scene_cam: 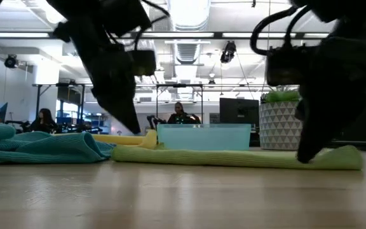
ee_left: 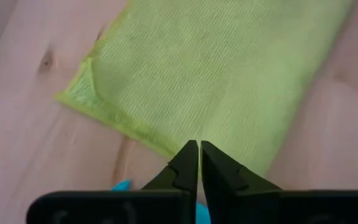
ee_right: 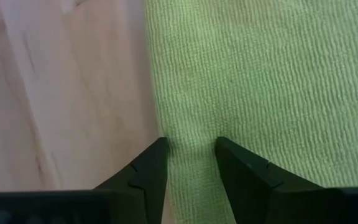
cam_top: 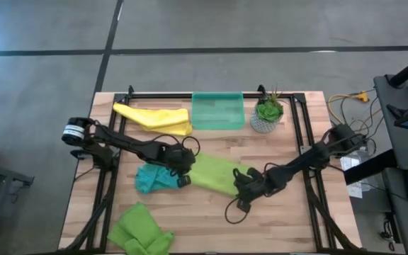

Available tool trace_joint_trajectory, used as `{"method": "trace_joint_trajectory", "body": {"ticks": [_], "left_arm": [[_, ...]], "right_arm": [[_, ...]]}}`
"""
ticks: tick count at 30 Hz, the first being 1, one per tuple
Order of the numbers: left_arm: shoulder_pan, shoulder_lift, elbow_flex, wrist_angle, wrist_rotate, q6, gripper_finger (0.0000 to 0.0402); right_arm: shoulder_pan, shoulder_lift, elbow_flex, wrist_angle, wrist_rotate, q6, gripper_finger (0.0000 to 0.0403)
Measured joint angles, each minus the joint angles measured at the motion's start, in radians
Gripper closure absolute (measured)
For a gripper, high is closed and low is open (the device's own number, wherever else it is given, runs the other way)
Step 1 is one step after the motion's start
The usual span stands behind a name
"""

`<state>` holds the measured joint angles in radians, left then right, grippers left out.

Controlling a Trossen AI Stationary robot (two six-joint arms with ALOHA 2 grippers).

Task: Fold microfiber towels
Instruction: Fold the light green microfiber cloth

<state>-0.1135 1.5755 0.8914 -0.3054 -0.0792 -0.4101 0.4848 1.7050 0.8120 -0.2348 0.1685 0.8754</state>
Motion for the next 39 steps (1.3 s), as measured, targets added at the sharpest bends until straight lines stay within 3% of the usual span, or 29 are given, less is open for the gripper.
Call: {"method": "trace_joint_trajectory", "body": {"ticks": [8,13,21,25,29,31,39], "left_arm": [[-0.005,-0.109,0.000,0.015,-0.009,-0.004,0.0396],[-0.007,-0.144,-0.002,0.055,-0.006,-0.004,0.0396],[-0.021,-0.142,-0.010,0.208,0.007,-0.005,0.0396],[-0.031,-0.105,-0.013,0.227,0.046,-0.004,0.0396],[-0.037,-0.033,-0.004,0.260,0.161,-0.005,0.0396],[-0.041,0.016,0.012,0.295,0.205,-0.004,0.0396],[-0.043,0.163,0.098,0.328,0.176,0.009,0.0396]], "right_arm": [[0.085,-0.073,-0.005,-0.223,-0.024,0.007,0.0268],[0.129,-0.129,-0.006,-0.264,-0.026,0.011,0.0268],[0.196,-0.285,-0.001,-0.258,0.097,0.123,0.0268],[0.260,-0.355,-0.009,-0.258,0.230,0.230,0.0269],[0.320,-0.375,-0.022,-0.257,0.368,0.408,0.0269],[0.336,-0.361,-0.023,-0.255,0.385,0.468,0.0269],[0.349,-0.261,-0.018,-0.236,0.376,0.554,0.0268]]}}
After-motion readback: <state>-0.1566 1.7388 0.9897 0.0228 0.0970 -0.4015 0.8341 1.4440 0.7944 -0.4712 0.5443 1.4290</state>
